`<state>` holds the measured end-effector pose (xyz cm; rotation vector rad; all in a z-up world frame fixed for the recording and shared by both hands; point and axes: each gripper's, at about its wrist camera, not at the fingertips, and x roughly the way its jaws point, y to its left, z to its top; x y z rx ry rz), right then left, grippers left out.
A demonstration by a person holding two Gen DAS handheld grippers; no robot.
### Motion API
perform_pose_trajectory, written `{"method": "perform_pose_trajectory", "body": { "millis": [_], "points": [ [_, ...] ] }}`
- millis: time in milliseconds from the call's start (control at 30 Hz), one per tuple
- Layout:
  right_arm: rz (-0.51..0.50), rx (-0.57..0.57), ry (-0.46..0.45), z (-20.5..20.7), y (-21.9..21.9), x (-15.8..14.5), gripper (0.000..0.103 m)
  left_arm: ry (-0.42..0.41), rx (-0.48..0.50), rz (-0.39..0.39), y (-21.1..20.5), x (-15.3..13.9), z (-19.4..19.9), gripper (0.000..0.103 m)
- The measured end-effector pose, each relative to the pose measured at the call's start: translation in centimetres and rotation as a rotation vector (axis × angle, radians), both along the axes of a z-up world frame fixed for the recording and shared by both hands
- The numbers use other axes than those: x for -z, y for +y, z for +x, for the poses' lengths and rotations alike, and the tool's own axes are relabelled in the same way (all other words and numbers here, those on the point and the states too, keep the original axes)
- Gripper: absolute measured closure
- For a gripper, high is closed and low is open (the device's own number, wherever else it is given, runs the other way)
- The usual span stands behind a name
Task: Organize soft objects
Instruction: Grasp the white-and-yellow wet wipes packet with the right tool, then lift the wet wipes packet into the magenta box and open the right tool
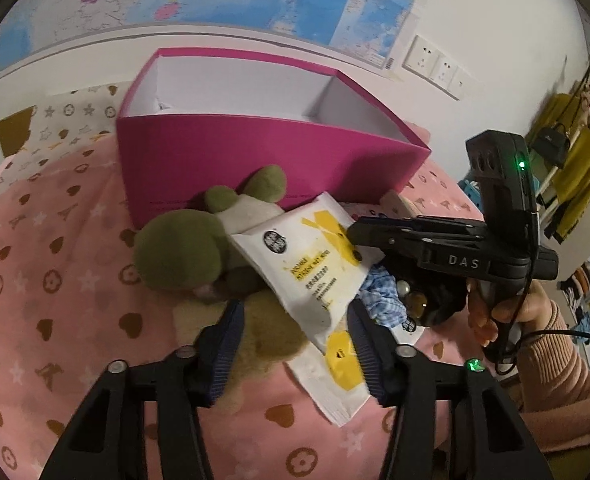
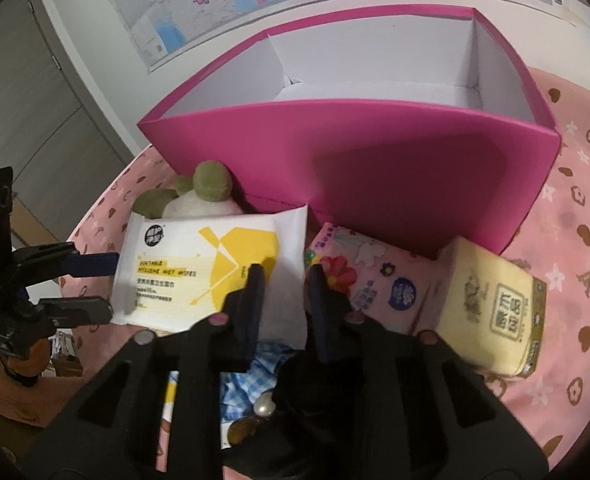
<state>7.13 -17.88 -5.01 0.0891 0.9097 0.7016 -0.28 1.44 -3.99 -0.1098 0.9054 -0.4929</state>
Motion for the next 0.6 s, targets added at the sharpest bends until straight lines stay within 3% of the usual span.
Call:
{"method": "perform_pose_trajectory", "body": {
  "millis": [67,167,267,600],
  "points": [
    [-0.004,0.002,-0.007,-0.2,0.1,0.0,0.083,0.012,0.008,0.000,-0.3,0.2,0.3,0.066],
    [-0.008,0.011,-0.017,-0.3,0.1,0.0,0.091,0.012,0.011,0.009,-0.6,0.4,0.5,0.066],
    [-0.003,0.024,-0.019,-0.4,-0.3,0.0,0.098,0.010,0.012,0.001,-0.5,0.3,0.7,0.073],
    [0.061,0.044,-0.050,-1.8,-1.5,-1.8,0.098,0.017,0.004,0.001,-0.6,0.2,1.3,0.078]
  ]
}}
